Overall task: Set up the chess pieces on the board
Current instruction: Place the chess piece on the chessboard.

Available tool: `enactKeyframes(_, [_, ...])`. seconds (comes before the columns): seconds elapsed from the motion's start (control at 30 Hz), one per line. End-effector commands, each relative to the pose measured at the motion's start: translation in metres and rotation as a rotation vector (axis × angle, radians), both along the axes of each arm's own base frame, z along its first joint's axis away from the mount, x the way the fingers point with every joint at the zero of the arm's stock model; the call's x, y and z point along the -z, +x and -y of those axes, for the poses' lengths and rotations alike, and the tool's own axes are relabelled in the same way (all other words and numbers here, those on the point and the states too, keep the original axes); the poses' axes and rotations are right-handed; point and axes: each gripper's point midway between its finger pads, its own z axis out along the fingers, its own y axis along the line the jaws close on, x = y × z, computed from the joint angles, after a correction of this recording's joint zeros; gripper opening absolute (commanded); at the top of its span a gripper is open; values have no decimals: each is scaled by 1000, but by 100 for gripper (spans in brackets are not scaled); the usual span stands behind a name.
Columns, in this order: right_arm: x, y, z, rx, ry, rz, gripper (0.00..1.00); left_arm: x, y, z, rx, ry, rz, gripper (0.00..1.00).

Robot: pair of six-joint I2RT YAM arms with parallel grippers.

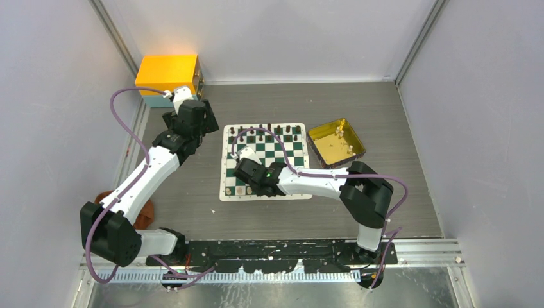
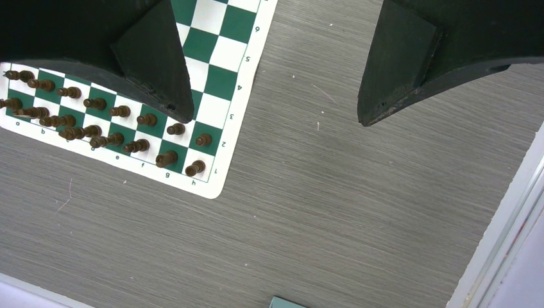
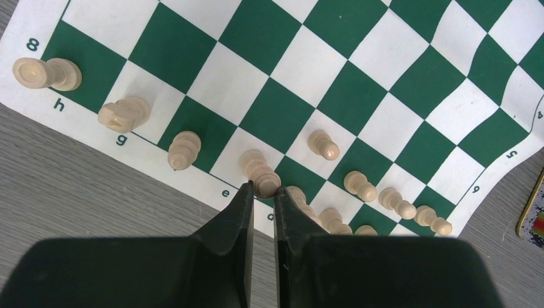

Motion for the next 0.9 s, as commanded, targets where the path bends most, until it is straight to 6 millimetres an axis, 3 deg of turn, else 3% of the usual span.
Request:
enactKeyframes(0.0, [-28,5,-1,4,41,51,1,-13,6,-1,-14,-27,50,98])
enactKeyframes(0.33, [-25,1,-5,-6,49,23,7,-13,4,-1,-14,-27,50,98])
enactKeyframes(0.67, [-20,-3,-9,-19,57,-10,30,-12,4,-1,-15,-28,48,99])
enactKeyframes(0.87, [-23,-3,-13,-30,72,-12,36,-12,4,-1,-13,-30,47,98])
